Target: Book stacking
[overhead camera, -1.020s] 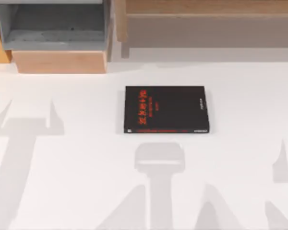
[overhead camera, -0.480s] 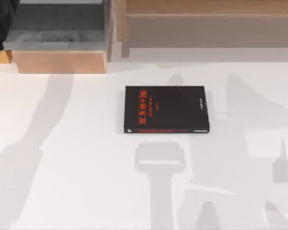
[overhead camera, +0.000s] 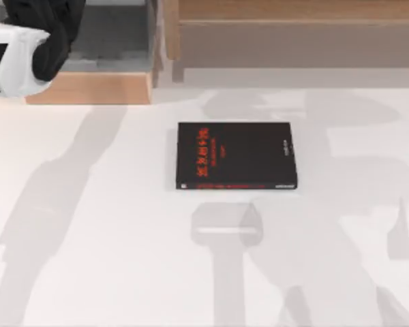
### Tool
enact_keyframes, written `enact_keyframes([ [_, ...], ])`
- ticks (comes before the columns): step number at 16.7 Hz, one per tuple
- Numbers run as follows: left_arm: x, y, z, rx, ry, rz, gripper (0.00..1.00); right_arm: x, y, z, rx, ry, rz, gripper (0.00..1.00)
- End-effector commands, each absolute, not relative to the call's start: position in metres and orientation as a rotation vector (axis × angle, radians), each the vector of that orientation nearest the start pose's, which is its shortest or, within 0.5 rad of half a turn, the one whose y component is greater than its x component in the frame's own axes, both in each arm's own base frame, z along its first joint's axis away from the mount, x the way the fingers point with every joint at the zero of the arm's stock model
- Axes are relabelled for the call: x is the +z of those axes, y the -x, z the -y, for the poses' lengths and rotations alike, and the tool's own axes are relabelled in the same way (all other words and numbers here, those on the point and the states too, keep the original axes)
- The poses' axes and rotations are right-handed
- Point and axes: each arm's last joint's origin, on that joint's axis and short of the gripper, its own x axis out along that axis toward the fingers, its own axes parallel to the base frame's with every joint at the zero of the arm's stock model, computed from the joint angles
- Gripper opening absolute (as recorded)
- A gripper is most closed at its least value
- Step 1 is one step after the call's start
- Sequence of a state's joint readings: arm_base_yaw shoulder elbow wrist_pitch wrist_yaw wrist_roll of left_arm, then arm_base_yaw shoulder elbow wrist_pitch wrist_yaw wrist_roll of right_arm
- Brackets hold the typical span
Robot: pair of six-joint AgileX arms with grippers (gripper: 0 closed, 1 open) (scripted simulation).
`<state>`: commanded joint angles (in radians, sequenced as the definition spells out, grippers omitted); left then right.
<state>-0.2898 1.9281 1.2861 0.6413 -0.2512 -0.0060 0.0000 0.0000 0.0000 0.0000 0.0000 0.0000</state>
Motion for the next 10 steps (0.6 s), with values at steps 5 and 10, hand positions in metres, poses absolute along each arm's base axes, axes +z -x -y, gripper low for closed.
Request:
enact_keyframes([
  [5, 0.247, -0.433, 0.113, -0.013, 0.019, -0.009, 1.0, 0.16, -0.106, 0.001, 0.0, 0.0, 0.0, 1.0],
  [10, 0.246, -0.441, 0.088, -0.017, 0.02, -0.002, 1.0, 0.16, -0.106, 0.001, 0.0, 0.0, 0.0, 1.0],
])
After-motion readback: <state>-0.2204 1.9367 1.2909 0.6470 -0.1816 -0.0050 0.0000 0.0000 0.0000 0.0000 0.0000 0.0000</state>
